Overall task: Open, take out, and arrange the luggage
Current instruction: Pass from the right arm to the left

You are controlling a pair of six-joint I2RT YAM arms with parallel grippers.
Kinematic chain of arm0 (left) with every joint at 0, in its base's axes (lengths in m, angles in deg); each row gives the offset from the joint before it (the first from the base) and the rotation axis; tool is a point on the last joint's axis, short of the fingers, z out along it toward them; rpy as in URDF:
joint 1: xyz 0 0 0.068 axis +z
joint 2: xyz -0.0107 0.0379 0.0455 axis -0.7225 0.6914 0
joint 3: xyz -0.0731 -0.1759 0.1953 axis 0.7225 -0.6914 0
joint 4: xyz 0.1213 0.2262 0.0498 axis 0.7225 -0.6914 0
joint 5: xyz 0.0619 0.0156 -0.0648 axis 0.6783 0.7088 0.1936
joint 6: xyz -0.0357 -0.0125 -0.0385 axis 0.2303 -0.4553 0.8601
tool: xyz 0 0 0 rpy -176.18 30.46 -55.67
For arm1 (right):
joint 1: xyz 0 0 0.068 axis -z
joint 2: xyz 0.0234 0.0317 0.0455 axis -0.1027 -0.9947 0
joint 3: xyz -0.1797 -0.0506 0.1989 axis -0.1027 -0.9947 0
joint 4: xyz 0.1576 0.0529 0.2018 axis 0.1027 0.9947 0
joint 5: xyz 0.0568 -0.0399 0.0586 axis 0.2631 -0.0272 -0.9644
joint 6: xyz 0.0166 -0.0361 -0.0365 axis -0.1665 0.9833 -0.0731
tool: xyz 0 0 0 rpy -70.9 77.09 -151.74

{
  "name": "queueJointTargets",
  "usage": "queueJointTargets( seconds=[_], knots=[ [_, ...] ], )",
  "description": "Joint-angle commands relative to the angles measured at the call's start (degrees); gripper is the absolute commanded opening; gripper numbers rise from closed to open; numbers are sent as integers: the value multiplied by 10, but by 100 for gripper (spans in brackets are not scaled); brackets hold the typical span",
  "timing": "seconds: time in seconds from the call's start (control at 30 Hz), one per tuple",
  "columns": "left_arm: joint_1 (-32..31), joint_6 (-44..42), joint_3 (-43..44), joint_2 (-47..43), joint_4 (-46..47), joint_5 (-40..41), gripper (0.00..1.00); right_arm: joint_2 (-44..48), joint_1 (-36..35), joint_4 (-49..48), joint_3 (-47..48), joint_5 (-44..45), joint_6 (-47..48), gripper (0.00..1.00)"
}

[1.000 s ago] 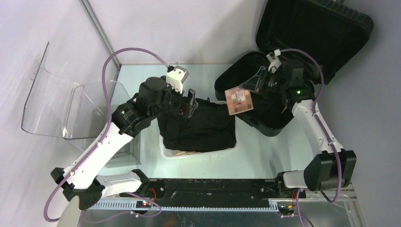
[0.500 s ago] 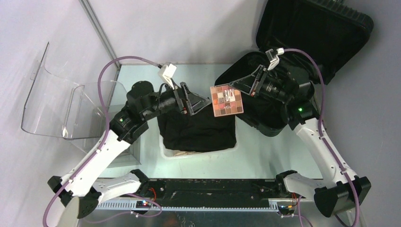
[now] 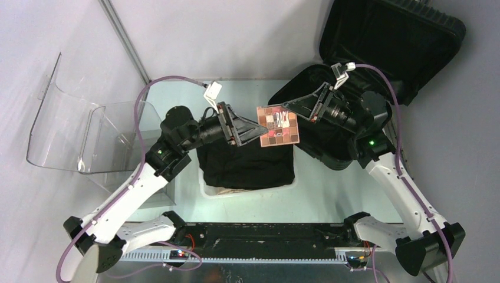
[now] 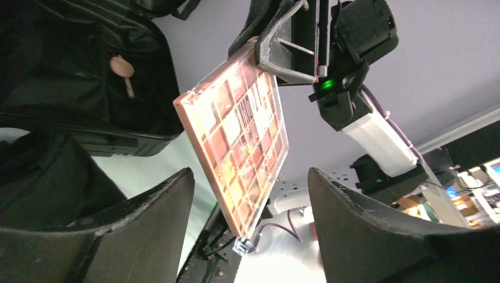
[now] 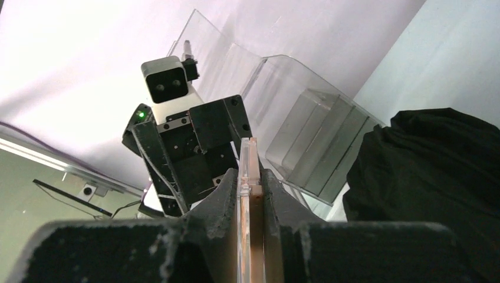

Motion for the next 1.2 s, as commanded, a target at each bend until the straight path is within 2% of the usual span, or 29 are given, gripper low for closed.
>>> queueJointTargets(
  seconds=[0.0, 0.37, 0.53, 0.6, 0.67, 0.7, 0.73, 0.77, 0.8, 0.83, 0.87, 0.9, 0.93, 1.07, 1.17],
  knots=[
    [2, 32, -12, -2, 79, -39, 74, 15, -13, -42, 4, 4, -20, 0],
    [2, 69, -32, -5, 158, -41, 4, 19, -15, -10, 3, -19, -2, 0],
    [2, 99, -34, -7, 220, -58, 0, 44, -3, 62, 3, -28, 53, 9],
    [3, 107, -34, -2, 227, -60, 0, 64, 10, 76, -2, -28, 62, 15],
    [2, 120, -29, 6, 235, -69, 0, 80, 28, 82, -10, -25, 60, 27],
    [2, 134, -28, 8, 240, -74, 0, 85, 39, 84, -12, -23, 61, 39],
    [2, 141, -29, 9, 251, -75, 0, 95, 45, 91, -15, -18, 62, 46],
    [2, 147, -31, 7, 254, -74, 0, 100, 57, 102, -15, -17, 64, 59],
    [3, 148, -32, 2, 252, -69, 0, 108, 65, 123, -16, -18, 64, 65],
    [2, 142, -32, -1, 245, -64, 0, 113, 79, 133, -16, -21, 66, 76],
    [2, 135, -29, -9, 218, -53, 0, 123, 88, 154, -16, -23, 69, 83],
    [2, 115, -22, -13, 175, -47, 0, 128, 104, 164, -16, -26, 77, 95],
    [2, 93, -17, -20, 151, -35, 0, 139, 113, 183, -16, -24, 83, 99],
    [2, 26, 10, -38, 20, 9, 0, 170, 133, 222, -16, 19, 130, 100],
    [2, -30, 50, -51, -104, 59, 0, 179, 135, 208, -13, 23, 159, 99]
  ],
)
